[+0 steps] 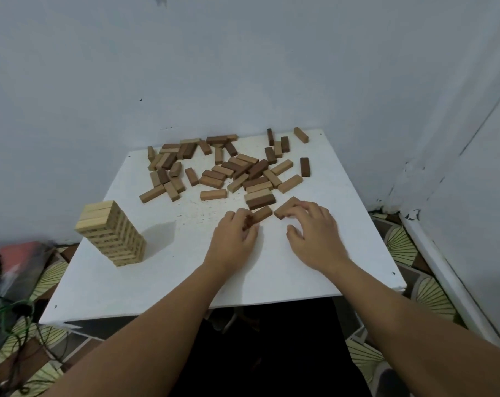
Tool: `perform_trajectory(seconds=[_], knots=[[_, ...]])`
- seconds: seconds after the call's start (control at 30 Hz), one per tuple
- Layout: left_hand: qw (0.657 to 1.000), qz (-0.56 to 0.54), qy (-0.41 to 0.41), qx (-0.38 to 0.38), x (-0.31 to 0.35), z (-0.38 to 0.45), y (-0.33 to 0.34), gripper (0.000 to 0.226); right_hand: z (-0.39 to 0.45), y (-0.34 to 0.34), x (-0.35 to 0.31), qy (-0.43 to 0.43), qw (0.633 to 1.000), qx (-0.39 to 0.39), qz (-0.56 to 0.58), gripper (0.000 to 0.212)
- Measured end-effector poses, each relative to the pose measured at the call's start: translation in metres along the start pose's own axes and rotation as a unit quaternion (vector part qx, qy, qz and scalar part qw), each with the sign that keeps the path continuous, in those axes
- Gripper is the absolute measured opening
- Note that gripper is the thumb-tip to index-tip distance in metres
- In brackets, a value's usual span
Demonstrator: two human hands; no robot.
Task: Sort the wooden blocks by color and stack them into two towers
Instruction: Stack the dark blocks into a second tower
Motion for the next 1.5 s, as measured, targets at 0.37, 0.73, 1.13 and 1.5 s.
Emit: perform_trajectory(seconds=[0.37,0.73,1.13,1.5], knots=[[0.995,0.091,-0.018,0.023,0.009,-0.005,0.013,0.048,0.001,0.003,0.002,-0.024,0.999,0.017,0.025,0.020],[0.994,0.088,-0.043,0.038,0.006,-0.005,0.013,0.036,-0.002,0.005,0.005,-0.015,1.000,0.000,0.000,0.044],[0.993,0.111,0.000,0.051,0.004,-0.011,0.013,0.049,-0.003,0.006,0.001,-0.006,1.000,0.000,-0.023,0.039],[0.991,0.068,-0.071,0.096,0.001,-0.007,0.007,0.031,-0.007,0.010,-0.003,-0.091,0.991,-0.054,-0.078,0.049]])
Point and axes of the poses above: each hand's wrist, its own z-axis towards the middle knuckle, its own y-axis out of the palm, x = y × z, the point moved 1 cm from there along z, towards the middle knuckle, and after that the axes turned 8 degrees about z, right-handed, at the moved point
